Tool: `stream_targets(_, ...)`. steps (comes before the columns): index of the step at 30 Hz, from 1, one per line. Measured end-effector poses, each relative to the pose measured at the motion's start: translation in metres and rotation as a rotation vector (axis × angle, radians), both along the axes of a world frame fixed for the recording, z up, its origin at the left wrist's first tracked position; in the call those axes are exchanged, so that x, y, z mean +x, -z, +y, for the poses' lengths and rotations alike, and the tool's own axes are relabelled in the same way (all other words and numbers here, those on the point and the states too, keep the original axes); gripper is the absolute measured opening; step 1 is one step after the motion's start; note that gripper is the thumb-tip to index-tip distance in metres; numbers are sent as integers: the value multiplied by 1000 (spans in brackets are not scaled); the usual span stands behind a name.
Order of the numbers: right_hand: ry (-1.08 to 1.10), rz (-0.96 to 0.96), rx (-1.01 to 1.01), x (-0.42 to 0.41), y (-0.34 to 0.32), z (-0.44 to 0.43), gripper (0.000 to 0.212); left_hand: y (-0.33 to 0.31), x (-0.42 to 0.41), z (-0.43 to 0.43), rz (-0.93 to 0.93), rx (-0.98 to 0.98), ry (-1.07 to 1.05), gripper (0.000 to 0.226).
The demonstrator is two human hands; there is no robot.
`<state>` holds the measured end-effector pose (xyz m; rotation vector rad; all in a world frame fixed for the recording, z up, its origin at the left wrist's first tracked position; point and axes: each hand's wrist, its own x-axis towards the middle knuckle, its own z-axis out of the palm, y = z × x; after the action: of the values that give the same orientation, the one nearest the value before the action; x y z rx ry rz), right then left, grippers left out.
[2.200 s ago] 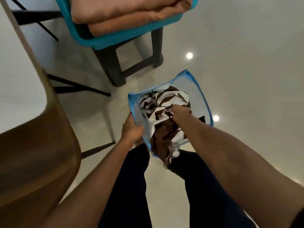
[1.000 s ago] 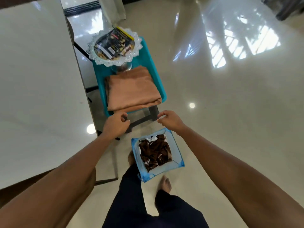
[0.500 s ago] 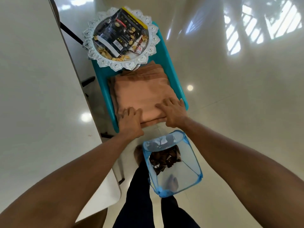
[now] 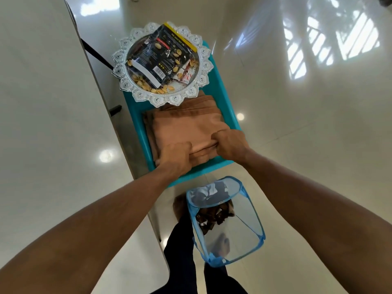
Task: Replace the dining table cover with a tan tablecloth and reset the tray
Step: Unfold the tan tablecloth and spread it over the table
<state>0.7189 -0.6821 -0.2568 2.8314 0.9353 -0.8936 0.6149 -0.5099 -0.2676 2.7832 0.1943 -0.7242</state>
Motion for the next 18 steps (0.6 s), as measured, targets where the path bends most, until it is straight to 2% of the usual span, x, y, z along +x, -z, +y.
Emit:
stream_targets(3,-3,-91,73,8,-13,1,13,-12,11,9,-122,-29,18,26)
stream_targets(8,-22,-230,116,22,-48,-1,15,-53,34,27,-256,-117,17,29)
stream_targets(13,-25,-304,221,32,-92,-5,16,-95,40,30,-388,-171,-25,18)
stream_targets(15,-19,-263,262,31,-107,-14,25,-108,36,26,-461,-185,-26,14)
stream_targets(18,-16,-185,234,24,-128,-31,55,-128,27,18,-502,-197,-37,14)
